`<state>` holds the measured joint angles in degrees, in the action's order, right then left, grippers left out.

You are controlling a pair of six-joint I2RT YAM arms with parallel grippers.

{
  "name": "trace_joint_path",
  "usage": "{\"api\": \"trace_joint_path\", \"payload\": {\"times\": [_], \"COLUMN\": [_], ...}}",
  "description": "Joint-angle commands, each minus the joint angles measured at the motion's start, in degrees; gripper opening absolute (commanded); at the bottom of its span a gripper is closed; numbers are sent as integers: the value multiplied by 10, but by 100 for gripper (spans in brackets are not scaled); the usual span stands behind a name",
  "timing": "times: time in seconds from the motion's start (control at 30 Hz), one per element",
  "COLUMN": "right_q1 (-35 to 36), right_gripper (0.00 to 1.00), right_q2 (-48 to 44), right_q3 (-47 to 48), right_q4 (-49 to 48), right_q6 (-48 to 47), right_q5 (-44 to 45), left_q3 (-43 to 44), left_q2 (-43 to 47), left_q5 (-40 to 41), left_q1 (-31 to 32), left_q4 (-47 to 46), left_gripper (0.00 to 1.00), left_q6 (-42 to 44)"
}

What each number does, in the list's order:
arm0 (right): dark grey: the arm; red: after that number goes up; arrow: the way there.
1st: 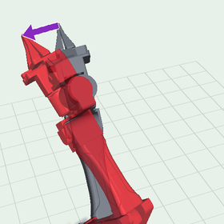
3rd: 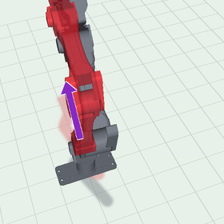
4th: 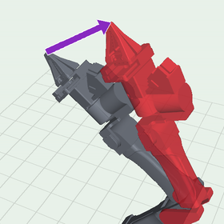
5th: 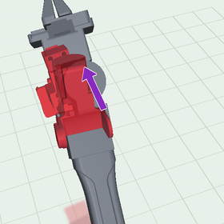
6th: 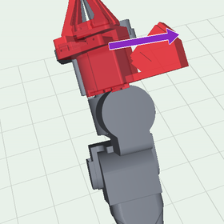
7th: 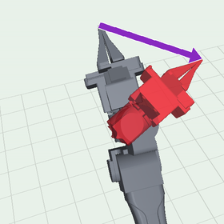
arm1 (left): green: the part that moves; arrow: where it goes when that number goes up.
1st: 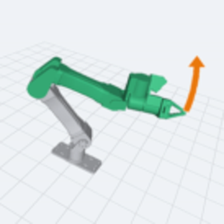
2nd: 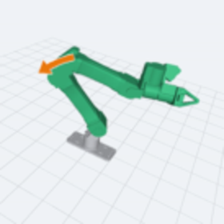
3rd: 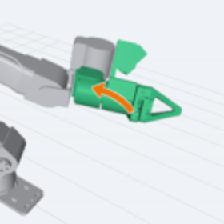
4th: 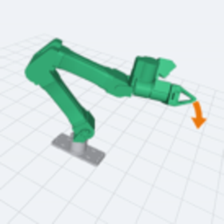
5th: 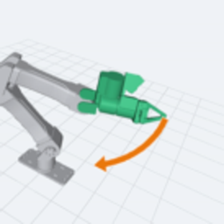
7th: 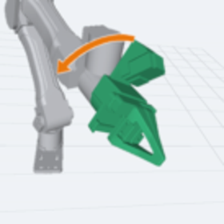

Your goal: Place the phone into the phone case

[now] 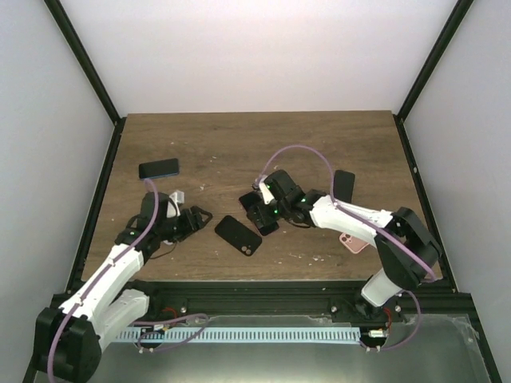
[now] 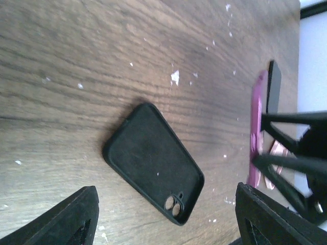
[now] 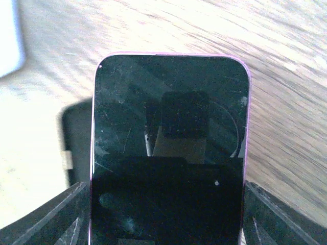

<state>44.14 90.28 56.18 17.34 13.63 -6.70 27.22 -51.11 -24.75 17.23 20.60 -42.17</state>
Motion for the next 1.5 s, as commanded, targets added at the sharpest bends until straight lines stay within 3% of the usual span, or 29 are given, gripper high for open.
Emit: {"api": "trace_joint_path", "payload": {"times": [0.0,0.23,0.4,0.77,1.47], "right_q1": [30,66,78,92,111], "right_gripper": [61,60,60,61,61], "right_q2": [-25,37,76,148,201], "right_q3": [1,50,77,140,205], "right_q4": [-74,-53,-31,51,140], "right_q6": [-65,-82,-89,-94,-91], "right_q5": [-82,-91,-75,-58,-24], "left_q3": [14,18,10,-11,-38], "left_q2": [9,23,19,8,6], "left_q5": [-39,-53,-44,-51,-56], "left_q1": [-58,-91,-93,-92,-92], "left_q4": [-8,23,28,-3,-24], "left_gripper": [76,90,93,84,82], "left_q6": [11,25,26,17,10]}}
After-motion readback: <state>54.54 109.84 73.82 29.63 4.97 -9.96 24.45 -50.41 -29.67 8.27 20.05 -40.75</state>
